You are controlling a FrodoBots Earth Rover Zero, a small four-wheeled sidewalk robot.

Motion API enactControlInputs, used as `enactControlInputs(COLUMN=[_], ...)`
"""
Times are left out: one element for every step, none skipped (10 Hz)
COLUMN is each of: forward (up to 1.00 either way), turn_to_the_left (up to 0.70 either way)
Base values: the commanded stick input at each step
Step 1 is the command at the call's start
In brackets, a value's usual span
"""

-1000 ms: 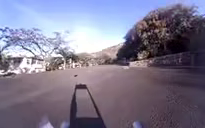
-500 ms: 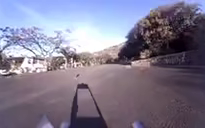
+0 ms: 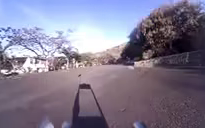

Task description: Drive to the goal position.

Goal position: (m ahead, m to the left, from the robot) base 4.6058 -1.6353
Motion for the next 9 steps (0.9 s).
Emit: enactControlInputs(forward=[0.5, 0.5, 0.5, 0.5, 0.5, 0.5, 0.5, 0.5, 0.5], turn_to_the_left=[0.0, 0.0, 0.0, 0.0, 0.0, 0.0, 0.0, 0.0, 0.0])
